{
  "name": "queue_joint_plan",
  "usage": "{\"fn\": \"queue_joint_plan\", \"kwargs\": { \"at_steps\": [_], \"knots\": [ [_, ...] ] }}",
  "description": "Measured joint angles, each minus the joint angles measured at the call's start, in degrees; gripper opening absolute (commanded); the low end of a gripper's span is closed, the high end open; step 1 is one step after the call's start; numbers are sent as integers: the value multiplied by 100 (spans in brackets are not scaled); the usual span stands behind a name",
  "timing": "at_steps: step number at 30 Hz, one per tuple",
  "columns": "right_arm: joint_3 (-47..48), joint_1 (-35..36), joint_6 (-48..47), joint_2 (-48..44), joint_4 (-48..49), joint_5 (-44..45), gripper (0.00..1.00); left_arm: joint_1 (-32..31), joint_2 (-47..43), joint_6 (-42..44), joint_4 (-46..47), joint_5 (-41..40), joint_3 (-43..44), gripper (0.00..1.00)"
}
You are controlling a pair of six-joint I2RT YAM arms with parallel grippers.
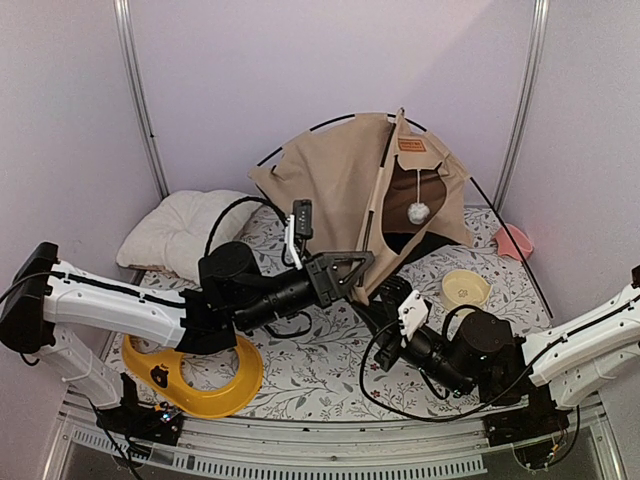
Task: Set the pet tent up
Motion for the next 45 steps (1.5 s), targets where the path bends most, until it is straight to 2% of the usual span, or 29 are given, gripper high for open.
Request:
{"fn": "queue_joint_plan", "kwargs": {
  "at_steps": [11, 35, 45],
  "knots": [
    [109, -249, 306, -37, -299, -282, 0, -7, 55, -11, 190, -286, -59, 0],
    [483, -496, 597, 35, -916, -472, 0, -407, 57, 186, -98, -1974, 13, 0],
    [732, -632, 662, 219, -1259, -514, 0, -450, 164, 208, -79, -2273, 50, 0]
  ]
}}
